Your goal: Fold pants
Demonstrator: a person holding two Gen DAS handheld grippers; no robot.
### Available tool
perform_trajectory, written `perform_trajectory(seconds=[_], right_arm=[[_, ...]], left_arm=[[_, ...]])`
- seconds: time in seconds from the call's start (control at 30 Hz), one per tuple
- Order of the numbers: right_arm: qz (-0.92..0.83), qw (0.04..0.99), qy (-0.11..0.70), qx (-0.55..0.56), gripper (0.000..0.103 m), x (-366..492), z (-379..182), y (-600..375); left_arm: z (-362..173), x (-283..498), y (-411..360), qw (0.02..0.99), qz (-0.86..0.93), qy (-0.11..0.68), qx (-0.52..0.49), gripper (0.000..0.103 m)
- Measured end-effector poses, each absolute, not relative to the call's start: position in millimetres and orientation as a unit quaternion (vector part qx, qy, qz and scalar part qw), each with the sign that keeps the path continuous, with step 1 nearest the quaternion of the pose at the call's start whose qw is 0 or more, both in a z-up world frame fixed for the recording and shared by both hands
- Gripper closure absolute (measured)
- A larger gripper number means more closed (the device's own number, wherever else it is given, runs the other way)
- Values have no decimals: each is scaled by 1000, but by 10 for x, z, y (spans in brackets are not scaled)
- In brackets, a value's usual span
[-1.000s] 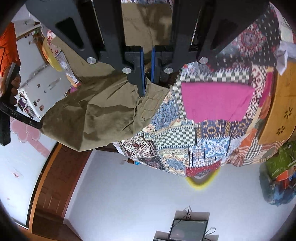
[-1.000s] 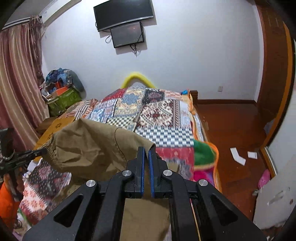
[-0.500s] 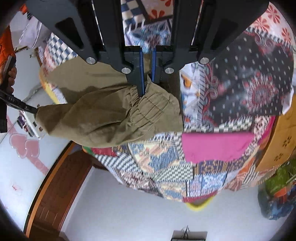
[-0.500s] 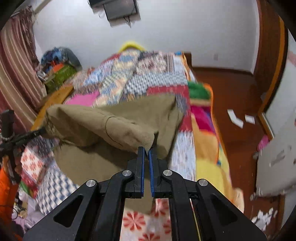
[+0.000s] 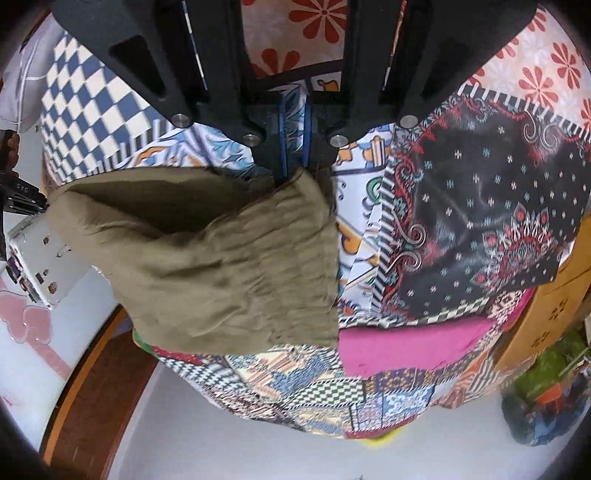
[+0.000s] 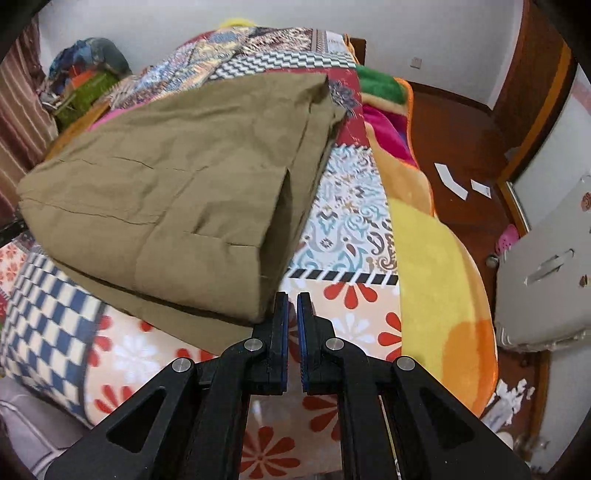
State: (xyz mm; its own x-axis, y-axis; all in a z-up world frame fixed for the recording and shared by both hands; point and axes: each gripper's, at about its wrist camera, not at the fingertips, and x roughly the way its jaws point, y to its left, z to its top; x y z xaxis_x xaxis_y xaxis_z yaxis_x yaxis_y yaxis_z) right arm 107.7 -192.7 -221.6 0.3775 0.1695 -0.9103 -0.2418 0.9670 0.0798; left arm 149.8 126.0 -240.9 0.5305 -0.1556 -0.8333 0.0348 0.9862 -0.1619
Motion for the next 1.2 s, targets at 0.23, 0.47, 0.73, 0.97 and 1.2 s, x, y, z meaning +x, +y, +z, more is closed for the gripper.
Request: perform_trajectory(seconds=[0.23,0.47,0.73,0.97,1.2], right_arm=[[120,824,552,-38,99,1057,-2164,-2010],[94,847,524,-7,97,1106,-1781,-2177],[154,849,505,-10,91,1112,-1701,-1745],[164,817,553,-27,91,1154,-2162,-1523],[167,815,553,-33,90,1119,-2200,-1532]], left_arm=[[-2295,1455,1381,876,-36,477,-63,97],[-1788,1489,1454,896,-31,436,-71,97],[-1633,1621,1311,905,0,424,-41,97],[-1522,1589,1448,906,18,418,-54,96],[-1579,1669,1049,902,-58,424,-61,71]])
